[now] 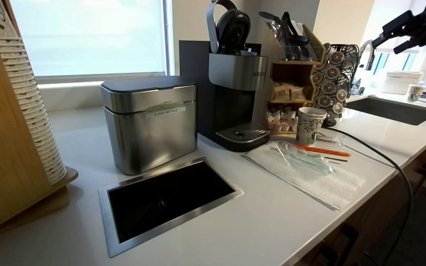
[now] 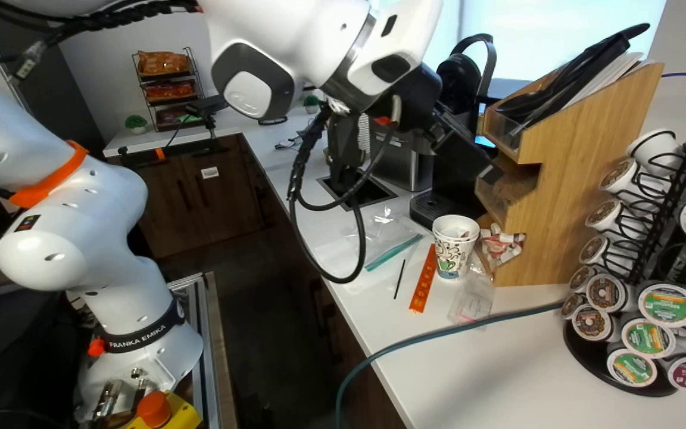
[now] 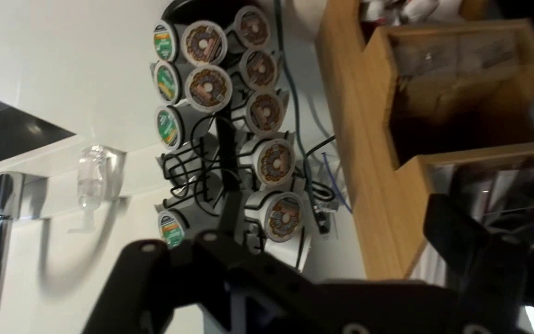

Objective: Pick up the coffee pod from the counter and place it on the stand.

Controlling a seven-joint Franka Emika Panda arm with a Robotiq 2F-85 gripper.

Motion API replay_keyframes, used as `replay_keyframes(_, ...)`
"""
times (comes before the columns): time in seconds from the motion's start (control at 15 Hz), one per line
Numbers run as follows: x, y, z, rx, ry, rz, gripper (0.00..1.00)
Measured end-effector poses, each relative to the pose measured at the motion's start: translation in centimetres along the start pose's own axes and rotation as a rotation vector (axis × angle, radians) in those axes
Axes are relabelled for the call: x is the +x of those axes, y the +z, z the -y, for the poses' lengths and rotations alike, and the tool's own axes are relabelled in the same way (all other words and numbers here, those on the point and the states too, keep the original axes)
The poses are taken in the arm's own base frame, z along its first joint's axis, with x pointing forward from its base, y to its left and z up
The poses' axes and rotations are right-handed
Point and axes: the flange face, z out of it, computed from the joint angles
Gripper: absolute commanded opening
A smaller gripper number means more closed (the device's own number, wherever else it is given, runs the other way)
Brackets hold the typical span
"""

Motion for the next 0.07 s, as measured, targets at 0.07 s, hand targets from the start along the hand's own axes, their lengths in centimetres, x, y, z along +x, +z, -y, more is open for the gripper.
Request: replay_keyframes(0.07,0.07,-0.91,-0.12,0.015,0.003,-0.002,1.00)
